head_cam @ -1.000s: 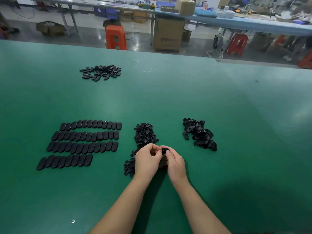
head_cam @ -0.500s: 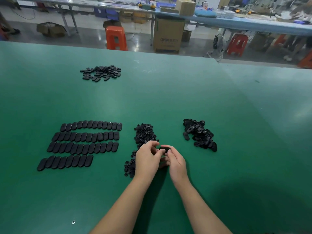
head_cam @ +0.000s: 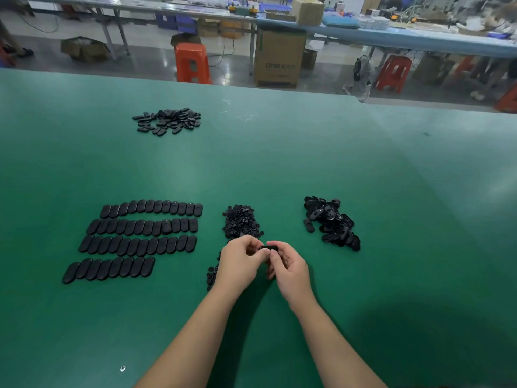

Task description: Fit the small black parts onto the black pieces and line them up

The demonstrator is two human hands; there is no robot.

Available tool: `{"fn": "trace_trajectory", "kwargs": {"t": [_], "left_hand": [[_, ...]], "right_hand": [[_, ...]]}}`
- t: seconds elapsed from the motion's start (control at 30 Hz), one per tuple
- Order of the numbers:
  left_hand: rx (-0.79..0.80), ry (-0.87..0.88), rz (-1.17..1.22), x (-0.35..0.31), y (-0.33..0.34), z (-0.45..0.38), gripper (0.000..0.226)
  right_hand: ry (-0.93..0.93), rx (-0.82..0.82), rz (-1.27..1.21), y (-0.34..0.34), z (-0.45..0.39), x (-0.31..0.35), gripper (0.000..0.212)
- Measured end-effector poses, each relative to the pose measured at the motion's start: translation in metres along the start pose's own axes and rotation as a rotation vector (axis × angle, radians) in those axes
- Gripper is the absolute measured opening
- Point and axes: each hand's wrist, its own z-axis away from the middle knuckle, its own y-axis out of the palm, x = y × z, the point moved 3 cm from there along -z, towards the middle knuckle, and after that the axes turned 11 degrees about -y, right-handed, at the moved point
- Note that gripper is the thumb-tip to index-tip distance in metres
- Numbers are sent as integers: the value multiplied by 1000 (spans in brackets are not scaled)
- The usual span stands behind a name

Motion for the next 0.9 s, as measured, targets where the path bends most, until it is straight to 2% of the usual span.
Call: {"fn": "trace_trajectory", "kwargs": {"t": [0.23, 0.7, 0.9], "left_hand": [[-2, 14, -42, -3, 2, 3, 10], [-54, 1, -99, -1, 4, 4, 10], [-90, -15, -78, -1, 10, 7, 12]], "right_hand": [[25, -13, 22, -1, -2, -7, 14], [-5, -8, 6, -2, -2, -6, 24], [1, -33, -24, -4, -3, -13, 16]]}}
